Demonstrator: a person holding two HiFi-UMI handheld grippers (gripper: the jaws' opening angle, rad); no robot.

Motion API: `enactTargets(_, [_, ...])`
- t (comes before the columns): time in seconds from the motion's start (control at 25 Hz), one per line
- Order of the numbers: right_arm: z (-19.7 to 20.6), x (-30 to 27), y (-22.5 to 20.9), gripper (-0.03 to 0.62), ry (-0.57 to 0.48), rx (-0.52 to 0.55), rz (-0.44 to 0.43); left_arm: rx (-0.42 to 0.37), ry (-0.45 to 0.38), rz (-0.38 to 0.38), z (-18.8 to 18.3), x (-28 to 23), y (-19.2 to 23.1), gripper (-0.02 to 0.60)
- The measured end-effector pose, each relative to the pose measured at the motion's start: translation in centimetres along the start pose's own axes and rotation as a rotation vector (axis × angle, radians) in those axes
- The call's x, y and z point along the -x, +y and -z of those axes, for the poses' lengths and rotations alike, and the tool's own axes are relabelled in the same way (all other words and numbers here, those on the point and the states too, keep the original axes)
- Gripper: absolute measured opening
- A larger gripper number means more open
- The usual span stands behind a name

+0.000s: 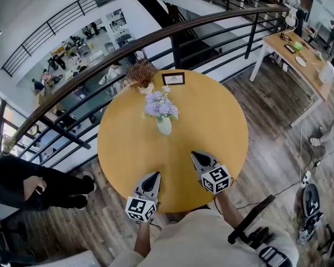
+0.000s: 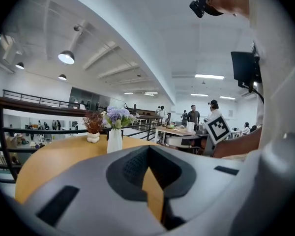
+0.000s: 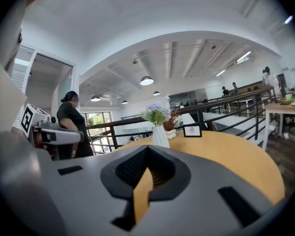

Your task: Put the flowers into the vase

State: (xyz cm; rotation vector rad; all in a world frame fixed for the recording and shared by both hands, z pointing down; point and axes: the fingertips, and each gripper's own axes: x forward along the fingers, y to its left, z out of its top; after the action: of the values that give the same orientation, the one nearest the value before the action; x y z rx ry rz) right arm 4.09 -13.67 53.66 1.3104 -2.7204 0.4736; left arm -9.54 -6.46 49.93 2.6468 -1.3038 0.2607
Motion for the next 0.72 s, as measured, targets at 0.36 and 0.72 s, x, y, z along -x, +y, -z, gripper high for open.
enactTargets(0.36, [5.2,3.6,8.5,0.007,0.031,0.037,0.036,-0.002,-0.044,0.044,3.6,7.7,-0.6,0.006])
enactTargets(0.72, [1.6,6.9,13.7,0.006,0.045,0.105,0.039,0.034,-0.087,0.043,1.4,13.0,-2.4,0.006])
